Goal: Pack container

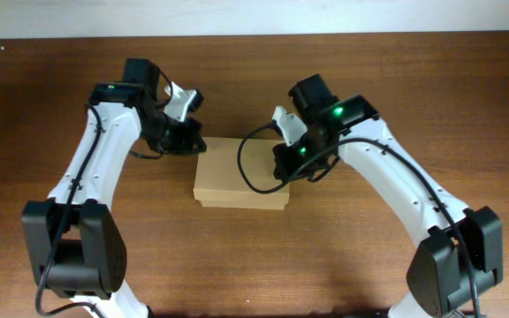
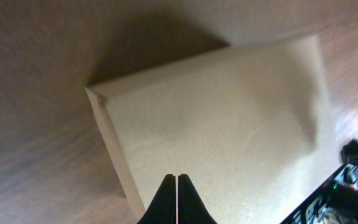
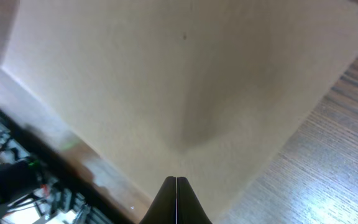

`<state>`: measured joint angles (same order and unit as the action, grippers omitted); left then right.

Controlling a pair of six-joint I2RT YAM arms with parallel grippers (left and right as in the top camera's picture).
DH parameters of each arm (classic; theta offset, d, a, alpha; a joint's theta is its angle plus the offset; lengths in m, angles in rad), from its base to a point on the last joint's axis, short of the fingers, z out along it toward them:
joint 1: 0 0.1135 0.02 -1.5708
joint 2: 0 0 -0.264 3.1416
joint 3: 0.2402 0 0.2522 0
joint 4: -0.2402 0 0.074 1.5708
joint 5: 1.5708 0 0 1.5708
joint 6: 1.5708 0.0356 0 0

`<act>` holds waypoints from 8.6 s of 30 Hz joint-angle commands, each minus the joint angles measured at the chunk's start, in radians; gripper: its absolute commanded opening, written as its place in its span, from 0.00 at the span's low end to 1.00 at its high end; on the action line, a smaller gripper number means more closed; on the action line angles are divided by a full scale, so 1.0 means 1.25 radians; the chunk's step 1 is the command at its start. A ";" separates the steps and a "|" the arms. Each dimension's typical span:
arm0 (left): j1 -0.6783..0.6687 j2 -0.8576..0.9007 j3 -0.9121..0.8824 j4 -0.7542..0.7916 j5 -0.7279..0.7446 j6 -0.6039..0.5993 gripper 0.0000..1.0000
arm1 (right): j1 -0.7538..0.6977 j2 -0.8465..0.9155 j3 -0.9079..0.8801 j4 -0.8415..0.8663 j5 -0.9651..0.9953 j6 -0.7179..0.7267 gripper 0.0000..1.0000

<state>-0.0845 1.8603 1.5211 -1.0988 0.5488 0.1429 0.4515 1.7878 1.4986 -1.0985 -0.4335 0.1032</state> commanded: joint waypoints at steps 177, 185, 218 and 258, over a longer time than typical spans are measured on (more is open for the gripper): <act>-0.004 -1.484 -1.104 0.481 -0.080 -0.123 1.00 | 0.011 -0.896 -0.122 -0.327 0.108 0.065 0.99; -0.004 -1.484 -1.104 0.481 -0.080 -0.123 0.99 | 0.011 -0.896 -0.122 -0.327 0.108 0.065 0.99; -0.004 -1.484 -1.104 0.481 -0.080 -0.123 0.99 | -0.058 -1.428 -0.982 0.332 0.303 0.029 0.99; -0.004 -1.484 -1.104 0.481 -0.080 -0.123 1.00 | -0.058 -1.428 -1.070 0.325 0.293 0.028 0.99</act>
<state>-0.0925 0.0147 0.1463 -0.5030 0.4381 -0.0017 0.3855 0.0147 0.1665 -0.6941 -0.0681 0.1459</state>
